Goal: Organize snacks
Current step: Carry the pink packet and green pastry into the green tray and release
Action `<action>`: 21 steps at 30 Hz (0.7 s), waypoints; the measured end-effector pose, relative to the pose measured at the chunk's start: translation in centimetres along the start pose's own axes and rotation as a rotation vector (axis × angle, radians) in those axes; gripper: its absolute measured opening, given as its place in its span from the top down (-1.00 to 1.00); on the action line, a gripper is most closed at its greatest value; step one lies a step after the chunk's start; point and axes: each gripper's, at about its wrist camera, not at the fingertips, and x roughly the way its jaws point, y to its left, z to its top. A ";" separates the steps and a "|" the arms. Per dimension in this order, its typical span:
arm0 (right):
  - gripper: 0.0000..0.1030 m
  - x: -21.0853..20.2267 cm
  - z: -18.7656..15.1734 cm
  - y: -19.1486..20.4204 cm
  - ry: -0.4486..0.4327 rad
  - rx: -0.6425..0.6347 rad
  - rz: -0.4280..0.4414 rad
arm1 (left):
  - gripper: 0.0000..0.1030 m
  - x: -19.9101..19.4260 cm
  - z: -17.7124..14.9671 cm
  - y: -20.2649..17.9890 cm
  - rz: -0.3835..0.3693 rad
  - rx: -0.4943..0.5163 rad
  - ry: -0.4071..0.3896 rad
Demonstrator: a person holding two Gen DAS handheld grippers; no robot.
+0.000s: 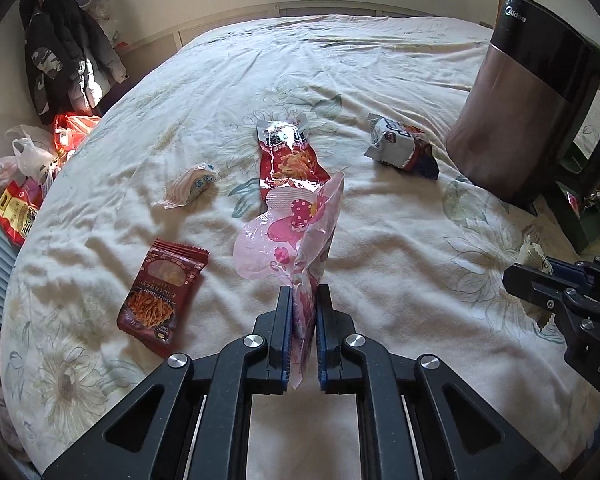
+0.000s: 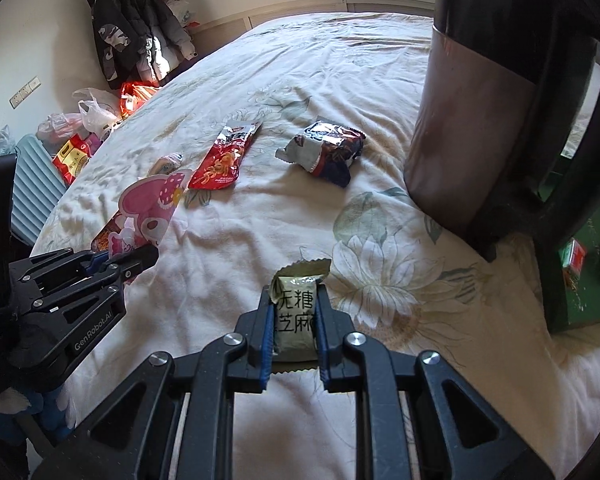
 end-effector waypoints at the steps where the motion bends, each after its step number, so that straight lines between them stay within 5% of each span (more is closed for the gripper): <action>1: 0.34 -0.4 -0.1 0.1 0.000 0.002 -0.004 | 0.85 -0.5 -0.1 -0.1 -0.002 0.003 -0.007; 21: 0.34 -7.1 -3.7 3.0 -0.040 -0.033 -0.071 | 0.85 -7.7 -4.5 -1.5 -0.043 0.046 -0.073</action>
